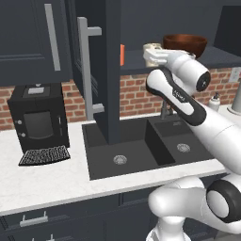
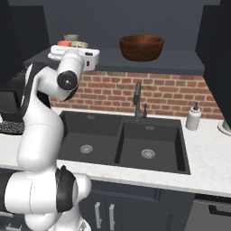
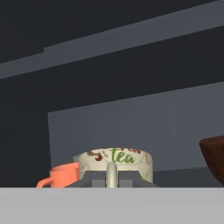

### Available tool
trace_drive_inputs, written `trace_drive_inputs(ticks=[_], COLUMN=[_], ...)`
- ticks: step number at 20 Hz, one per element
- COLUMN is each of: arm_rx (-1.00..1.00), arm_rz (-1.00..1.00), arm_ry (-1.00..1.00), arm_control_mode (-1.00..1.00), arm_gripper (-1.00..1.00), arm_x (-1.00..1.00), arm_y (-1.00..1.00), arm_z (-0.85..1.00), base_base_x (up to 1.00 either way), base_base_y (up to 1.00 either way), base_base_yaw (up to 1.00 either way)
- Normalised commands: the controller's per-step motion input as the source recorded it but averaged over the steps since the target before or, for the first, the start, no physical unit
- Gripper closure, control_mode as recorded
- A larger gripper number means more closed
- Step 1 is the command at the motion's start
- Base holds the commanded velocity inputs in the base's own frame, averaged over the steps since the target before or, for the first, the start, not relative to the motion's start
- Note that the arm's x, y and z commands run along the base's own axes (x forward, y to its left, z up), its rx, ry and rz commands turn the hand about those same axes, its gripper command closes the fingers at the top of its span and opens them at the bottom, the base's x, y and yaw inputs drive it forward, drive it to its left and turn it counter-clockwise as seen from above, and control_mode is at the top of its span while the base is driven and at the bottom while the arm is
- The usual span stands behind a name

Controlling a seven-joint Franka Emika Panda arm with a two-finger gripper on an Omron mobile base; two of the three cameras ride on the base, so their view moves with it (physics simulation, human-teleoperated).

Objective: Gather all objects into one cabinet and sort the glasses and bowls to opposite sides.

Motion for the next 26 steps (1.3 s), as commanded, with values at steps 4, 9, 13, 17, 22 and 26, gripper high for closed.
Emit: trace_drive_inputs(ticks=[4, 9, 13, 17, 22, 26], arm_rx=[0.0, 0.0, 0.0, 0.0, 0.0, 0.0], arm_rz=[0.0, 0.0, 0.0, 0.0, 0.0, 0.0], arm_ry=[0.0, -0.04, -0.01, 0.0, 0.0, 0.0], arm_control_mode=[-1.0, -1.0, -1.0, -1.0, -1.0, -1.0], arm_gripper=[1.0, 1.0, 1.0, 1.0, 1.0, 1.0], arm_x=[0.0, 0.0, 0.0, 0.0, 0.0, 0.0], arm_y=[0.0, 0.0, -0.03, -0.07, -0.13, 0.0], arm_z=[-0.2, -0.29, -0.21, -0.09, 0.01, 0.46], base_base_x=[0.0, 0.0, 0.0, 0.0, 0.0, 0.0], base_base_y=[0.0, 0.0, 0.0, 0.0, 0.0, 0.0], base_base_yaw=[0.0, 0.0, 0.0, 0.0, 0.0, 0.0])
